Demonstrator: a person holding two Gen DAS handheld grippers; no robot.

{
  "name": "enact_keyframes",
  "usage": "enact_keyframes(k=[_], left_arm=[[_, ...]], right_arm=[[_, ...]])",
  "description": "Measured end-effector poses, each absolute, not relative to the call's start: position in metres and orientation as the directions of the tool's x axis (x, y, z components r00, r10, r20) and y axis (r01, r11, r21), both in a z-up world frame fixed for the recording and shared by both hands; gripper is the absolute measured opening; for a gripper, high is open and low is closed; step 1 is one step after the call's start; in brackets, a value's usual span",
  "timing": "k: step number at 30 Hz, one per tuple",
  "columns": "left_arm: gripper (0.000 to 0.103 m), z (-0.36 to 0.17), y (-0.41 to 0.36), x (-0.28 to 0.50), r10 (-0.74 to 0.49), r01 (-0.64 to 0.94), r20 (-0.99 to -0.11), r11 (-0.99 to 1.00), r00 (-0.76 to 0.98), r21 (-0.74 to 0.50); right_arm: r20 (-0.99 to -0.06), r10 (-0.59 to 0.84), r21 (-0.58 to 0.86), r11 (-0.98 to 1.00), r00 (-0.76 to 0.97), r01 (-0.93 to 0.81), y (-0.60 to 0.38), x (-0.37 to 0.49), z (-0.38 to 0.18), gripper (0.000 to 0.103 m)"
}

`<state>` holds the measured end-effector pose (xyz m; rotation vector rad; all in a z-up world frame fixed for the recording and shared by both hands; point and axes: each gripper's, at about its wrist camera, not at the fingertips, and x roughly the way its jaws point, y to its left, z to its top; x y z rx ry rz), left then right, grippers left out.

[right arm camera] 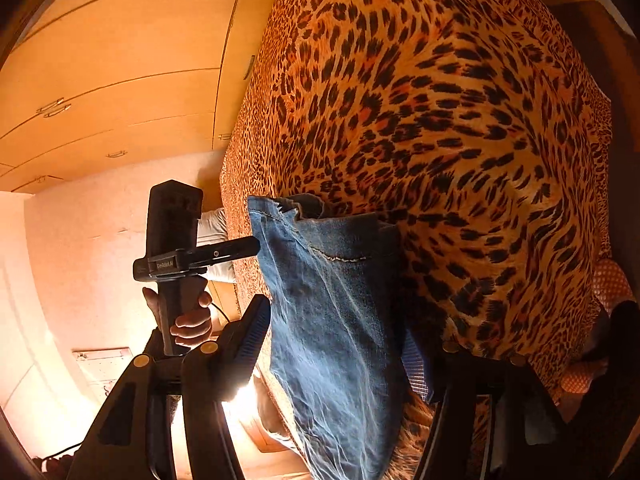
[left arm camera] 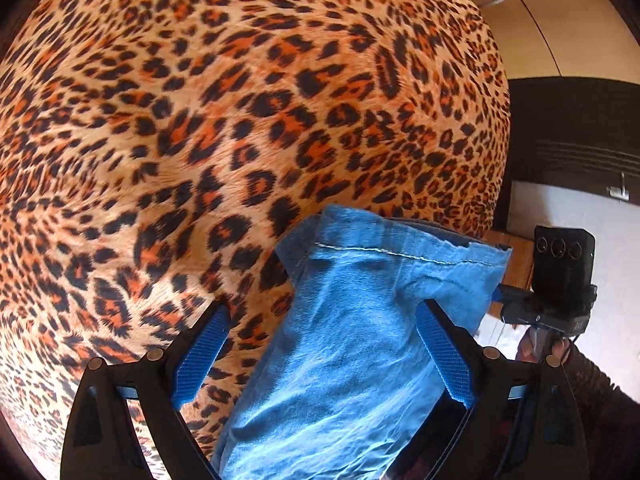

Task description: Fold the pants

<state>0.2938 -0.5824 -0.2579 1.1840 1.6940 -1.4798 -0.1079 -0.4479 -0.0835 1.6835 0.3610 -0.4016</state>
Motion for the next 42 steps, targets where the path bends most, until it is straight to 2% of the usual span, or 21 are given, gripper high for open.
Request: enact_keyframes(k=[5,9,11,12,13,15,18,21,27,33,38,42], left_arm=[[0.092,-0.259,-0.585,0.262,0.265,0.842,-0.833,-0.116,-0.485,-0.527],[0.092,-0.264,-0.584,0.248,0.256,0.836,-0.844,-0.178,-0.471,-0.520],[0.075,-0.266,-0.587,0.246,0.220,0.839,-0.849,-0.166,-0.480,-0.518],[0.060,-0.267,-0.588,0.248,0.203,0.846,-0.855,-0.156,-0.478,-0.510],[0.048,-0.269,-0.588,0.250,0.190,0.853,-0.859,-0.139,-0.475,-0.502],[0.031,-0.273,-0.587,0.252,0.163,0.872,-0.873,-0.107,-0.459,-0.478],[0.025,-0.271,-0.579,0.248,0.117,0.891,-0.894,-0.095,-0.432,-0.443],[0.017,-0.253,-0.565,0.246,0.071,0.906,-0.913,-0.114,-0.402,-0.408],[0.014,-0.208,-0.534,0.257,-0.046,0.901,-0.900,-0.059,-0.433,-0.431],[0.014,-0.155,-0.481,0.277,-0.154,0.905,-0.894,0.000,-0.420,-0.425],[0.015,-0.121,-0.415,0.303,-0.230,0.903,-0.892,0.094,-0.389,-0.419],[0.015,-0.112,-0.350,0.321,-0.259,0.894,-0.896,0.178,-0.361,-0.412]], right_arm=[[-0.405,-0.021,0.898,-0.195,0.914,0.394,-0.443,-0.115,-0.094,0.063],[-0.362,-0.036,0.909,-0.233,0.932,0.344,-0.442,-0.120,-0.105,0.063],[-0.336,-0.046,0.914,-0.257,0.941,0.314,-0.438,-0.122,-0.110,0.063],[-0.325,-0.052,0.916,-0.265,0.944,0.300,-0.438,-0.123,-0.113,0.062],[-0.317,-0.056,0.918,-0.271,0.947,0.291,-0.438,-0.122,-0.116,0.059],[-0.308,-0.065,0.918,-0.282,0.949,0.278,-0.439,-0.119,-0.119,0.052],[-0.344,-0.055,0.910,-0.268,0.938,0.318,-0.444,-0.118,-0.127,0.022],[-0.363,-0.032,0.910,-0.228,0.931,0.347,-0.443,-0.116,-0.126,0.018],[-0.369,0.035,0.928,-0.039,0.929,0.370,-0.441,-0.104,-0.090,0.017],[-0.442,0.128,0.881,0.247,0.888,0.404,-0.421,-0.076,-0.030,0.017],[-0.483,0.222,0.820,0.455,0.847,0.348,-0.387,-0.037,0.018,0.017],[-0.526,0.354,0.780,0.564,0.774,0.272,-0.343,0.000,0.030,0.017]])
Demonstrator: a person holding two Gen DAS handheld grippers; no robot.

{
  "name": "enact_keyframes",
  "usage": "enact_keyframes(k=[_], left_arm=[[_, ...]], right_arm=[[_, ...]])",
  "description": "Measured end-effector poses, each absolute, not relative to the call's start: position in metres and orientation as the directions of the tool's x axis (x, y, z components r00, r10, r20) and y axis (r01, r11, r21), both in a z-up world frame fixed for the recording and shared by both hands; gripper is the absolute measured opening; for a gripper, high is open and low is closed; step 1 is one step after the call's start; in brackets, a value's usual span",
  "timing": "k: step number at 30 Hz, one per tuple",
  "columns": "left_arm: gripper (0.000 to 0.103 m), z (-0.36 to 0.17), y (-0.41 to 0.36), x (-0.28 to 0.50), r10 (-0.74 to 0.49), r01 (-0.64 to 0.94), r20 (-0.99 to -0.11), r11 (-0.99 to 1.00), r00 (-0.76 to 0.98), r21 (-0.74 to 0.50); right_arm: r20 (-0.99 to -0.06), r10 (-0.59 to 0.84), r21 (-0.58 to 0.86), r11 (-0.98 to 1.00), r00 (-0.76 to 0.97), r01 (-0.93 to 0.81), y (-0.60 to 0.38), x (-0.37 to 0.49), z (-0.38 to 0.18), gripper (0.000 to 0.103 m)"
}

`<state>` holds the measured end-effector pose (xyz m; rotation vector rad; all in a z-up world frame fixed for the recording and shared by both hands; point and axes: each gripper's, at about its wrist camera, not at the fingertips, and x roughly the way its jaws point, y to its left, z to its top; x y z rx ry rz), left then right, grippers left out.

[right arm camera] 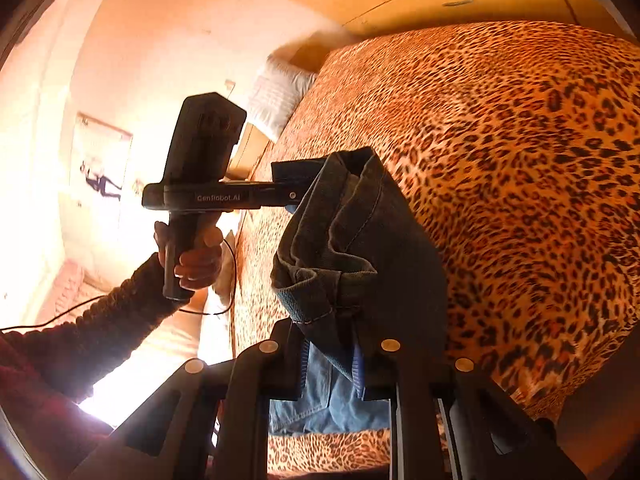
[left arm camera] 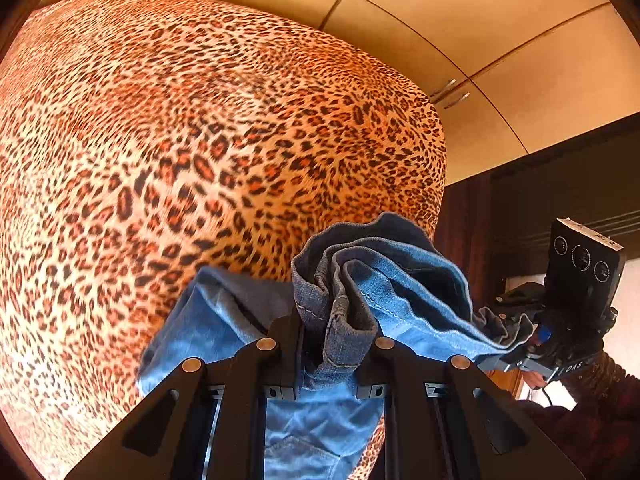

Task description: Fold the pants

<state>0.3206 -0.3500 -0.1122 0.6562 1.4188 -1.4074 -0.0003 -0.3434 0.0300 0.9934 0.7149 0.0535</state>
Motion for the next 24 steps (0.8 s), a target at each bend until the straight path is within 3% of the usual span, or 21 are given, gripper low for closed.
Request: enact_keyframes(k=[7,10,14,15,16,18,21,24], left_arm=[[0.019,-0.147,-0.236,0.346,-0.216,0.821,-0.918,0.412,-0.332,-0.394],[0.022,-0.175,-0.202,0.346,-0.142,0.778,-0.940,0.532,-0.309,-0.336],[0.022,-0.158,-0.164,0.342,-0.247,0.686,-0.919,0.611,-0.307,-0.394],[0.027,-0.150,-0.155,0.340,-0.277,0.670,-0.916,0.625,-0.291,-0.402],[0.043,-0.141,-0.144,0.338,-0.297,0.657,-0.921,0.645,-0.254,-0.389],[0.066,-0.126,-0.119,0.335,-0.345,0.609,-0.921,0.696,-0.182,-0.381],[0.066,-0.108,-0.082,0.324,-0.427,0.483,-0.895,0.761,-0.128,-0.433],[0.068,-0.095,-0.053,0.294,-0.485,0.377,-0.873,0.800,-0.048,-0.466]], right_arm=[[-0.616,0.604,0.745,0.655,0.505,0.126,-0.243,0.060,-0.005,0.017],[-0.716,0.601,0.678,0.720,0.354,0.149,-0.209,0.078,-0.044,0.021],[-0.803,0.566,0.594,0.789,0.189,0.158,-0.190,0.092,-0.069,0.024],[-0.803,0.571,0.593,0.794,0.172,0.131,-0.190,0.095,-0.063,0.030],[-0.805,0.571,0.589,0.803,0.162,0.094,-0.190,0.096,-0.053,0.034],[-0.803,0.576,0.586,0.810,0.156,0.027,-0.197,0.100,-0.029,0.053],[-0.755,0.626,0.629,0.776,0.193,-0.054,-0.221,0.112,0.007,0.054],[-0.735,0.626,0.630,0.772,0.259,-0.079,-0.254,0.139,0.025,0.063]])
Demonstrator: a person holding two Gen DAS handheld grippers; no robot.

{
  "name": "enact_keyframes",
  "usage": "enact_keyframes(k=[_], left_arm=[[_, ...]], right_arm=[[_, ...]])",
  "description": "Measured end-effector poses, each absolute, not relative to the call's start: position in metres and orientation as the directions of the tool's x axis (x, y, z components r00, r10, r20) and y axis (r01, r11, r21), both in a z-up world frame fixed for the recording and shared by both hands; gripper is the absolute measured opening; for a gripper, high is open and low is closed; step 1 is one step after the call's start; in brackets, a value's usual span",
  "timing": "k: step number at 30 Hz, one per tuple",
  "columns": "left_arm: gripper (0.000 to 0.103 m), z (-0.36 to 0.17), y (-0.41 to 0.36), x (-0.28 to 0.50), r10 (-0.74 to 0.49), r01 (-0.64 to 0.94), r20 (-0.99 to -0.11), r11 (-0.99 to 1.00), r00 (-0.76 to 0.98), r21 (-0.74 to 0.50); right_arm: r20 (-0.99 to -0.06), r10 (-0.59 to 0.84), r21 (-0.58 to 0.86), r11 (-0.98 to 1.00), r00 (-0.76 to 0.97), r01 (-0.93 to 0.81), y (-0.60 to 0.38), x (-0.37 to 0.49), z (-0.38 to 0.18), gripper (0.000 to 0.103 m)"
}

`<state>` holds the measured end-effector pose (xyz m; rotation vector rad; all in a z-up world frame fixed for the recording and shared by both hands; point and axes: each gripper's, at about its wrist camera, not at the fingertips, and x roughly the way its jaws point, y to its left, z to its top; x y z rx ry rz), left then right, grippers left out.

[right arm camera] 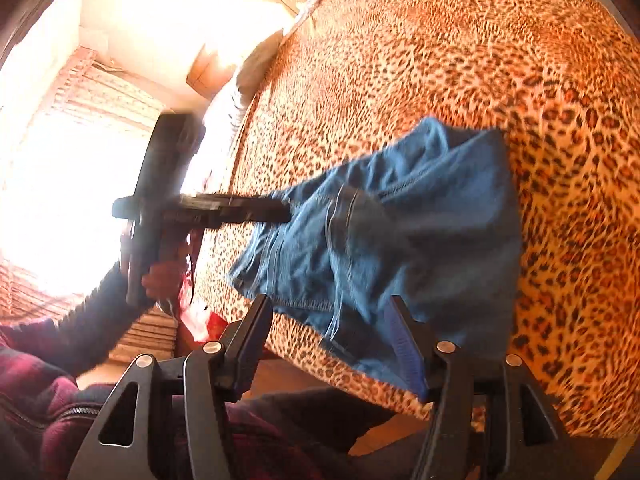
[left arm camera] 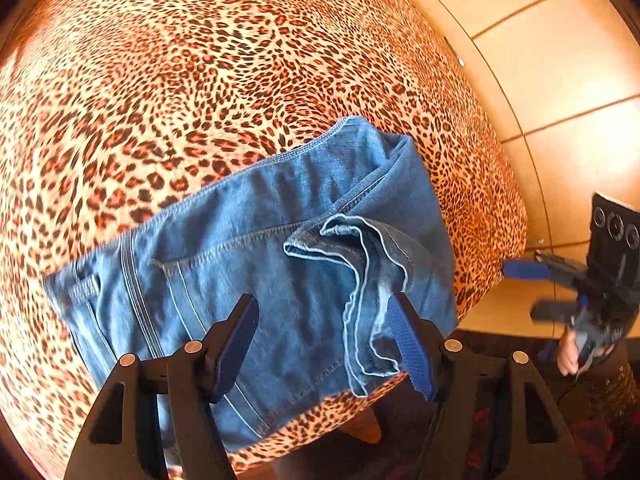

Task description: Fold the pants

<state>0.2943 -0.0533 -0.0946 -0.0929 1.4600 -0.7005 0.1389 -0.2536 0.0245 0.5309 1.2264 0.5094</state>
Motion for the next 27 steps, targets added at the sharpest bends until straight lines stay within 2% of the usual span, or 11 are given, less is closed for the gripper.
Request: enact_keyframes(k=[4,10,17,24,25,26,27], left_arm=[[0.068,-0.103,-0.033,0.235,-0.532,0.193,-0.847,0.831,0.002,-0.521],[0.068,-0.133,-0.056,0.163,-0.512,-0.118,-0.857,0.849,0.060,-0.515],[0.068,-0.149,-0.065,0.155,-0.399,-0.380,-0.906,0.823,0.143,-0.423],[0.066,-0.154,-0.060,0.147,-0.357,-0.544,-0.920,0.745,0.164,-0.386],[0.061,-0.152,-0.062,0.144,-0.335,-0.557,-0.927,0.744,0.166,-0.369],[0.055,-0.149,-0.063,0.145,-0.307,-0.571,-0.937,0.745,0.168,-0.346],[0.037,-0.147,-0.064,0.144,-0.286,-0.581,-0.944,0.745,0.166,-0.328]], right_arm=[[-0.760,0.621,0.601,0.784,0.193,-0.158,-0.276,0.200,0.011,0.063],[-0.808,0.589,0.542,0.733,-0.012,-0.411,-0.259,0.262,-0.022,0.063],[-0.872,0.460,0.440,0.589,-0.167,-0.678,-0.205,0.287,-0.043,0.063],[-0.938,0.249,0.311,0.306,-0.239,-0.900,-0.152,0.266,-0.070,0.062],[-0.946,0.217,0.294,0.260,-0.241,-0.920,-0.151,0.259,-0.070,0.059],[-0.954,0.190,0.273,0.218,-0.234,-0.937,-0.150,0.255,-0.071,0.044],[-0.955,0.180,0.267,0.186,-0.235,-0.945,-0.150,0.254,-0.071,0.017]])
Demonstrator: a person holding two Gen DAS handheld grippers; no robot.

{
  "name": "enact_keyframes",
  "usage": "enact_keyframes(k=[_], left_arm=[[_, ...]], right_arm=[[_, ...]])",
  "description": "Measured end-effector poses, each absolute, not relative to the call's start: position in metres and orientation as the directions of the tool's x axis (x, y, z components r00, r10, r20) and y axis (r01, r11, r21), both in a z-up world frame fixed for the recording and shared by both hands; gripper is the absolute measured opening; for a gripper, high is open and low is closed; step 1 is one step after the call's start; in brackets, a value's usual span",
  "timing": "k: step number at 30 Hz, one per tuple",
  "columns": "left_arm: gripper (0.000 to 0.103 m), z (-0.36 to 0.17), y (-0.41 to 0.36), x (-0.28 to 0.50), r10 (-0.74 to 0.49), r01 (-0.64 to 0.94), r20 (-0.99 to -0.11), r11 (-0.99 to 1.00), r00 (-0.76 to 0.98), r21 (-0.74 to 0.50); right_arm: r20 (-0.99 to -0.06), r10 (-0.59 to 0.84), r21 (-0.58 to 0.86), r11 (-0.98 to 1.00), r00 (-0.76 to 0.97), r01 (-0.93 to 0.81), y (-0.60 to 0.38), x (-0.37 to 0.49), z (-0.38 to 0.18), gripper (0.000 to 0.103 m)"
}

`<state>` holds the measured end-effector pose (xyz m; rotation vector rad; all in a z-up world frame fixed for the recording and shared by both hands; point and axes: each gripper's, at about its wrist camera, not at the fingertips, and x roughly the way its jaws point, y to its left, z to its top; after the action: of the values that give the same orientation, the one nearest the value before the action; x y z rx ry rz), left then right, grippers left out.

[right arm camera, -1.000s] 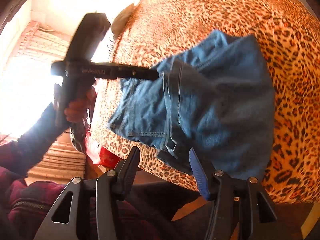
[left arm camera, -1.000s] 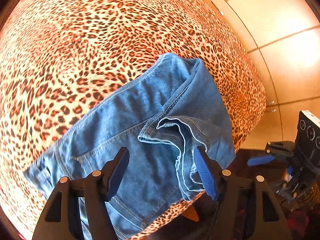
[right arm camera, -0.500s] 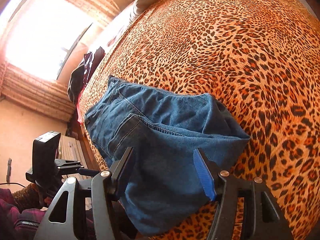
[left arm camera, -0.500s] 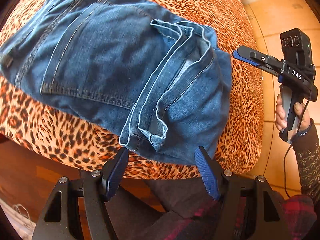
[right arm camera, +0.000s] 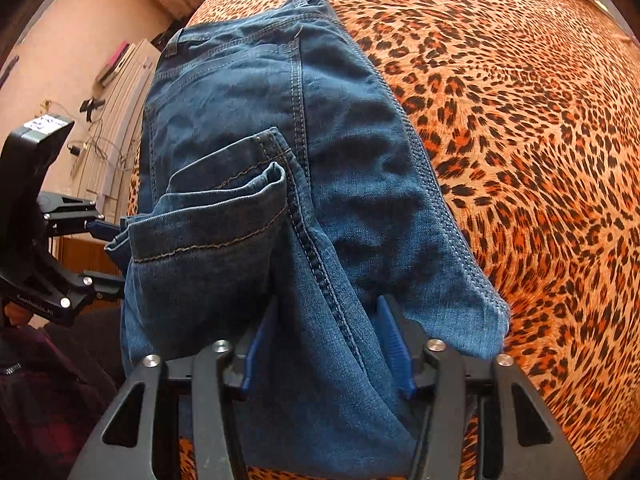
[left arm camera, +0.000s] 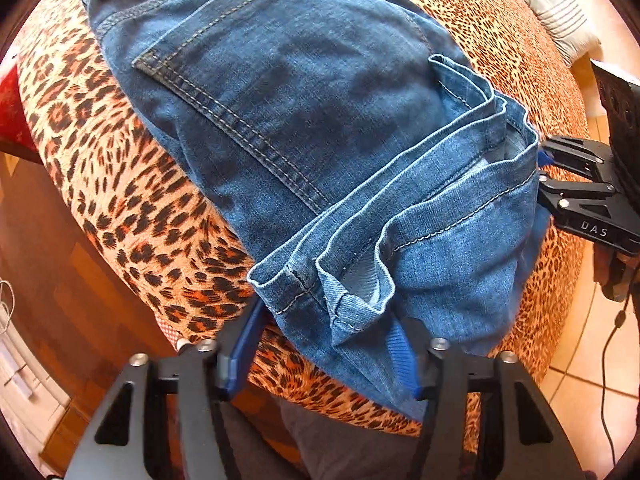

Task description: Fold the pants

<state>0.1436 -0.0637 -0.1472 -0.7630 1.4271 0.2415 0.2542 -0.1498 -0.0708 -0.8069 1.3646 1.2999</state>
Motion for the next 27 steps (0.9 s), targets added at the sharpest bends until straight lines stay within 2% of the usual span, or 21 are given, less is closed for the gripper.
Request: enact_keyframes(k=[1,3,6,8,11,12,14,15,16,17,18,19,20,21,22,24,26,27], left_arm=[[0.022,-0.146,-0.065,0.143,-0.297,-0.600,-0.942,0.729,0.156,-0.329],[0.017,-0.138,-0.065,0.136,-0.308,-0.647,-0.935,0.679,0.178,-0.347],[0.016,-0.137,-0.068,0.134,-0.293,-0.667,-0.937,0.661,0.192,-0.344],[0.017,-0.151,-0.070,0.128,-0.317,-0.705,-0.928,0.613,0.194,-0.357],[0.017,-0.145,-0.060,0.117,-0.362,-0.733,-0.906,0.551,0.221,-0.399],[0.017,-0.141,-0.058,0.113,-0.385,-0.730,-0.890,0.531,0.244,-0.430],[0.017,-0.130,-0.055,0.101,-0.400,-0.719,-0.871,0.512,0.285,-0.470],[0.021,-0.124,-0.054,0.099,-0.398,-0.710,-0.867,0.514,0.299,-0.481],[0.030,-0.121,-0.053,0.098,-0.388,-0.705,-0.869,0.521,0.305,-0.481],[0.035,-0.120,-0.051,0.099,-0.370,-0.705,-0.877,0.531,0.307,-0.471],[0.039,-0.120,-0.051,0.102,-0.349,-0.709,-0.888,0.542,0.298,-0.451],[0.039,-0.120,-0.048,0.106,-0.334,-0.715,-0.901,0.555,0.277,-0.425],[0.039,-0.123,-0.049,0.111,-0.314,-0.722,-0.918,0.574,0.241,-0.385],[0.038,-0.126,-0.052,0.110,-0.283,-0.736,-0.939,0.591,0.194,-0.330],[0.038,-0.129,-0.054,0.109,-0.282,-0.746,-0.944,0.588,0.173,-0.312],[0.038,-0.129,-0.055,0.108,-0.288,-0.756,-0.940,0.571,0.180,-0.320],[0.037,-0.125,-0.056,0.107,-0.314,-0.749,-0.931,0.568,0.186,-0.341],[0.037,-0.117,-0.058,0.103,-0.335,-0.736,-0.919,0.565,0.209,-0.373]], right_arm=[[-0.950,0.174,0.290,0.174,-0.261,-0.941,-0.151,0.256,-0.069,0.006],[-0.948,0.186,0.288,0.165,-0.257,-0.943,-0.160,0.257,-0.053,0.004],[-0.938,0.211,0.323,0.235,-0.276,-0.917,-0.189,0.279,-0.042,0.005],[-0.948,0.188,0.306,0.316,-0.257,-0.898,-0.206,0.295,-0.057,0.005],[-0.935,0.207,0.350,0.405,-0.288,-0.845,-0.216,0.305,-0.070,0.005],[-0.934,0.214,0.351,0.403,-0.286,-0.845,-0.217,0.303,-0.068,0.010],[-0.923,0.250,0.374,0.402,-0.292,-0.836,-0.213,0.304,-0.061,0.011],[-0.906,0.285,0.408,0.403,-0.311,-0.819,-0.209,0.307,-0.055,0.016],[-0.889,0.320,0.441,0.402,-0.328,-0.803,-0.208,0.309,-0.050,0.021],[-0.876,0.351,0.460,0.398,-0.331,-0.794,-0.204,0.311,-0.046,0.033],[-0.869,0.373,0.466,0.393,-0.325,-0.793,-0.199,0.311,-0.045,0.036],[-0.866,0.381,0.467,0.385,-0.324,-0.796,-0.195,0.309,-0.046,0.036],[-0.871,0.377,0.455,0.376,-0.315,-0.807,-0.188,0.306,-0.049,0.029],[-0.885,0.362,0.425,0.372,-0.293,-0.825,-0.181,0.303,-0.054,0.016],[-0.913,0.324,0.367,0.381,-0.249,-0.849,-0.170,0.299,-0.060,0.009],[-0.943,0.255,0.302,0.400,-0.212,-0.865,-0.161,0.298,-0.076,0.008],[-0.942,0.262,0.304,0.403,-0.210,-0.863,-0.159,0.296,-0.071,0.010],[-0.931,0.290,0.332,0.410,-0.223,-0.850,-0.163,0.300,-0.065,0.014]])
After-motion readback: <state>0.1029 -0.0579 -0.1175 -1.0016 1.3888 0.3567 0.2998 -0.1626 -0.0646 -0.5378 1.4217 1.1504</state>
